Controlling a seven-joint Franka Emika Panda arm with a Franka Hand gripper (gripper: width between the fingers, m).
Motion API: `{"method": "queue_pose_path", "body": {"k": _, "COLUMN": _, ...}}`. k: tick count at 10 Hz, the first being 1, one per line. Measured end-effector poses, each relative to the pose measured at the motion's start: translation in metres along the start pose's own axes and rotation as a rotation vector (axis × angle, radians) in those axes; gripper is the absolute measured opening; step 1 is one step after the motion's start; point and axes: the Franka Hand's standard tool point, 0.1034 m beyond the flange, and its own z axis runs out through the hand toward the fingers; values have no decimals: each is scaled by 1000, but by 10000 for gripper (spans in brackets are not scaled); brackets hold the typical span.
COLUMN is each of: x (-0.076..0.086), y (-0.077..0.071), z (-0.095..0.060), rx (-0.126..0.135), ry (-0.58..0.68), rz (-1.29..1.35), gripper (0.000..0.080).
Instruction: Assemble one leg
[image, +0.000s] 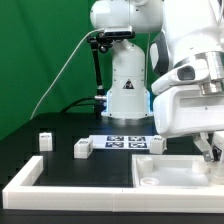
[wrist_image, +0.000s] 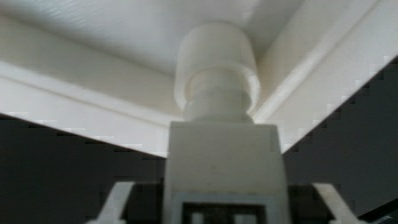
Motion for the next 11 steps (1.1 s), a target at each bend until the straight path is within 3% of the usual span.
{"method": "queue_pose_path", "body": {"k": 4, "x": -13, "y": -2, "z": 5, "rx": -20, "ry": 60, "rz": 18, "gripper": 291}}
{"method": "queue_pose_path", "body": {"k": 6, "x": -24, "y": 6, "z": 1, "rx": -44, "ry": 114, "rz": 39, "gripper": 291}}
{"method": "queue_pose_path", "body": {"k": 9, "x": -24, "y": 6, "z": 1, "rx": -38, "ry": 99, "rz": 31, "gripper": 291}}
{"method": "queue_pose_path", "body": {"k": 10, "x": -27, "y": 5, "z": 2, "rx": -34, "ry": 87, "rz": 31, "gripper": 349}}
{"method": "queue_pose_path", "body": {"k": 11, "x": -27, "y": 5, "z": 3, "rx": -33, "ry": 86, "rz": 31, "gripper": 349}}
